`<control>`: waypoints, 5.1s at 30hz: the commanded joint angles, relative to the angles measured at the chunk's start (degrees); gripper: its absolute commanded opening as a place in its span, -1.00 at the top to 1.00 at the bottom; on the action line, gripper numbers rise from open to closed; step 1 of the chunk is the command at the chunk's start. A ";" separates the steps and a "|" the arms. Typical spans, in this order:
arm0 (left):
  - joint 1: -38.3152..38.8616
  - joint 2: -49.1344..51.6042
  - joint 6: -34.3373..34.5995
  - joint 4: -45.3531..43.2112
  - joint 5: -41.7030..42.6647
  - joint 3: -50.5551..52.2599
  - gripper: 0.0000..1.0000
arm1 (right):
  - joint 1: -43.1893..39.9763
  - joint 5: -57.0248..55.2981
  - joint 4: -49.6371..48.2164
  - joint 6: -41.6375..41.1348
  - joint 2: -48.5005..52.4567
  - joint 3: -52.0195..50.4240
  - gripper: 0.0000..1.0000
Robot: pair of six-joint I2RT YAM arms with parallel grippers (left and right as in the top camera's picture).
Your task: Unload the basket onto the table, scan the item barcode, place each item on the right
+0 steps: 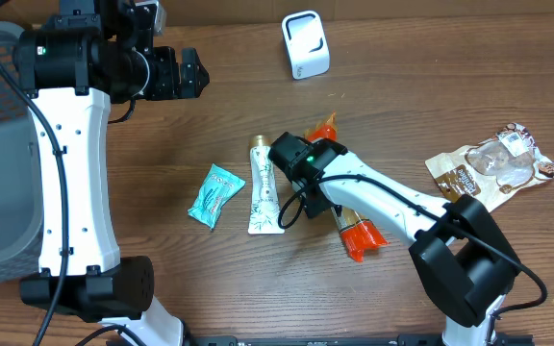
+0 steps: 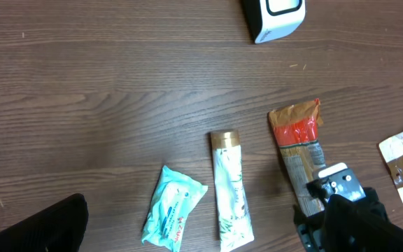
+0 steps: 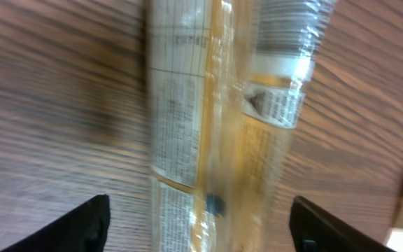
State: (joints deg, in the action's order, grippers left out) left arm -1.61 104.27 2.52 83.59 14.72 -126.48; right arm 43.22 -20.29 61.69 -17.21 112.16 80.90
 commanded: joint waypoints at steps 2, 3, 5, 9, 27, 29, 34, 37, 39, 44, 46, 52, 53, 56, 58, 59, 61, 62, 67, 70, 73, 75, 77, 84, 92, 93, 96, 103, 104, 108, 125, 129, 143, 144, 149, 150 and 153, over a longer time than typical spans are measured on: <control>0.02 0.13 -1.27 -0.04 -0.13 -0.17 -0.99 | -3.13 5.40 -0.79 0.92 -0.48 2.93 -0.77; 0.02 0.13 -1.27 -0.04 -0.13 -0.17 -0.99 | -3.96 5.70 -0.76 0.92 -1.07 3.56 -0.79; 0.02 0.13 -1.27 -0.07 -0.13 -0.17 -0.99 | -6.69 7.23 -0.74 1.05 -2.86 5.29 -0.85; 0.02 0.13 -1.27 -0.04 -0.13 -0.17 -0.99 | -14.49 18.14 -0.61 7.91 -6.32 6.75 -0.99; 0.02 0.13 -1.27 -0.04 -0.15 -0.17 -0.99 | -29.40 52.28 -8.20 32.02 -6.19 -15.15 -1.00; 0.02 0.13 -1.27 -0.04 -0.13 -0.17 -0.99 | -29.11 54.62 -10.14 32.02 -6.19 -16.96 -1.00; 0.02 0.13 -1.27 -0.04 -0.13 -0.17 -0.99 | -27.47 56.46 -15.85 29.16 -6.16 -21.64 -0.93; 0.02 0.13 -1.27 -0.04 -0.13 -0.17 -0.99 | -25.94 56.43 -19.52 26.23 -6.16 -24.13 -0.76; 0.02 0.13 -1.27 -0.04 -0.13 -0.17 -1.00 | -24.87 56.41 -21.86 24.33 -6.16 -25.51 -0.59; 0.02 0.13 -1.27 -0.07 -0.13 -0.17 -0.99 | -23.93 56.39 -22.91 23.98 -6.16 -26.08 -0.06; 0.02 0.13 -1.27 -0.04 -0.13 -0.17 -0.99 | -23.93 56.39 -22.99 23.37 -6.19 -26.08 0.20; 0.02 0.13 -1.27 -0.04 -0.13 -0.17 -0.99 | -24.44 56.41 -23.63 20.59 -6.19 -24.90 0.92; 0.02 0.13 -1.27 -0.04 -0.13 -0.17 -0.99 | -24.92 56.43 -22.67 19.45 -6.19 -23.76 0.93; 0.02 0.13 -1.27 -0.04 -0.13 -0.17 -0.99 | -26.01 56.30 -18.34 18.47 -6.19 -19.17 0.93; 0.02 0.13 -1.27 -0.04 -0.13 -0.17 -1.00 | -26.27 55.04 -14.67 18.45 -6.19 -15.10 0.93; 0.02 0.13 -1.27 -0.04 -0.13 -0.17 -0.99 | -26.25 54.03 -12.87 18.45 -6.21 -12.94 0.93; 0.02 0.13 -1.27 -0.04 -0.13 -0.17 -0.99 | -26.01 52.37 -9.42 18.45 -6.21 -8.35 0.93; 0.02 0.13 -1.27 -0.04 -0.13 -0.17 -0.99 | -25.79 52.33 -7.98 18.45 -6.21 -6.05 0.93; 0.02 0.13 -1.27 -0.04 -0.13 -0.17 -0.99 | -25.22 60.26 -4.48 18.75 -6.40 4.33 0.93; 0.02 0.13 -1.27 -0.04 -0.13 -0.17 -0.99 | -25.24 66.71 -4.92 18.97 -6.69 8.39 0.93; 0.02 0.13 -1.27 -0.04 -0.13 -0.17 -0.99 | -25.24 71.01 -6.47 18.93 -6.95 10.27 0.93; 0.02 0.13 -1.27 -0.04 -0.13 -0.17 -0.99 | -25.24 73.64 -7.80 18.91 -7.06 10.47 0.93; 0.02 0.13 -1.27 -0.07 -0.13 -0.15 -0.99 | -25.22 74.69 -8.24 18.91 -7.06 10.47 0.93; 0.02 0.13 -1.27 -0.04 -0.13 -0.17 -0.99 | -24.83 72.24 -9.79 16.76 -7.06 11.06 0.93; 0.02 0.13 -1.27 -0.04 -0.13 -0.17 -0.99 | -19.80 21.73 -2.97 11.43 -6.71 26.47 0.93; 0.02 0.13 -1.27 -0.04 -0.13 -0.17 -0.99 | -18.45 13.42 -4.50 11.50 -6.60 26.64 0.93; 0.02 0.13 -1.27 -0.04 -0.13 -0.17 -0.99 | -15.19 -5.20 -11.61 15.43 -5.38 25.62 0.93; 0.02 0.13 -1.27 -0.04 -0.13 -0.17 -0.99 | -12.04 -24.65 -29.05 42.82 3.67 25.49 0.92; 0.02 0.13 -1.27 -0.04 -0.13 -0.17 -0.99 | -12.07 -27.02 -32.35 45.27 5.22 25.49 0.93; 0.02 0.13 -1.27 -0.04 -0.15 -0.17 -0.99 | -12.61 -35.45 -47.30 56.22 11.37 25.49 0.93; 0.02 0.13 -1.27 -0.04 -0.15 -0.17 -0.99 | -15.87 -40.09 -68.30 71.47 25.40 25.49 0.93; 0.02 0.13 -1.27 -0.04 -0.13 -0.17 -0.99 | -15.93 -39.87 -69.46 71.71 26.86 25.51 0.93; 0.02 0.13 -1.27 -0.04 -0.13 -0.17 -0.99 | -15.85 -40.63 -70.20 71.73 27.71 25.51 0.93; 0.02 0.13 -1.27 -0.04 -0.13 -0.17 -0.99 | -15.85 -40.89 -70.20 71.71 27.69 25.51 0.93; 0.02 0.13 -1.27 -0.04 -0.13 -0.17 -0.99 | -14.93 -43.36 -69.92 71.65 26.60 25.51 0.93; 0.02 0.13 -1.27 -0.04 -0.13 -0.17 -0.99 | -14.38 -43.78 -69.42 71.63 25.75 25.51 0.93; 0.02 0.13 -1.27 -0.04 -0.13 -0.17 -0.99 | -12.46 -44.52 -66.16 70.14 21.35 25.51 0.93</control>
State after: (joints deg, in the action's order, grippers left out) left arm -1.61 104.27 2.52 83.59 14.72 -126.48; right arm 28.25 -60.73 -4.14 55.55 141.29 104.25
